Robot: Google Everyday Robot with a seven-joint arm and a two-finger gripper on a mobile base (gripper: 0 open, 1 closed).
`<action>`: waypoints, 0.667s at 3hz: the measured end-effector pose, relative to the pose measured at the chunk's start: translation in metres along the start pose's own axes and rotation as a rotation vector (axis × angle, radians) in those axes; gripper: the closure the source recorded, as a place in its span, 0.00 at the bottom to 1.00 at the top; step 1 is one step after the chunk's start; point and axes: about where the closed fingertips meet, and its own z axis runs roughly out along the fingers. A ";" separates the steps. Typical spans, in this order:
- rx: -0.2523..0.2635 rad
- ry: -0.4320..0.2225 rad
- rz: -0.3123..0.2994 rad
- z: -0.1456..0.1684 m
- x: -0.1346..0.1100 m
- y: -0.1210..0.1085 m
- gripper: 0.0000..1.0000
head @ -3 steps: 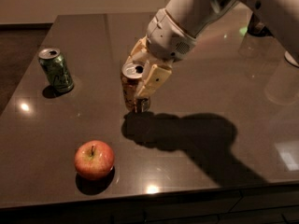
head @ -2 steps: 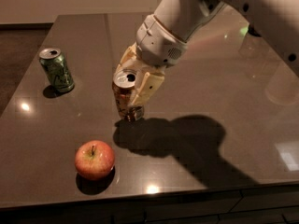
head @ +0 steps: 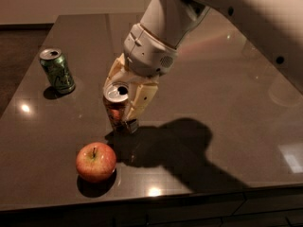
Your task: Move orange can near apple
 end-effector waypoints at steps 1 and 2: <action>-0.036 -0.008 -0.030 0.010 -0.002 0.004 0.61; -0.063 -0.019 -0.045 0.020 -0.001 0.004 0.38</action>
Offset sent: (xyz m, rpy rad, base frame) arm -0.0117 0.0066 -0.0297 -0.0302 0.0706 0.1231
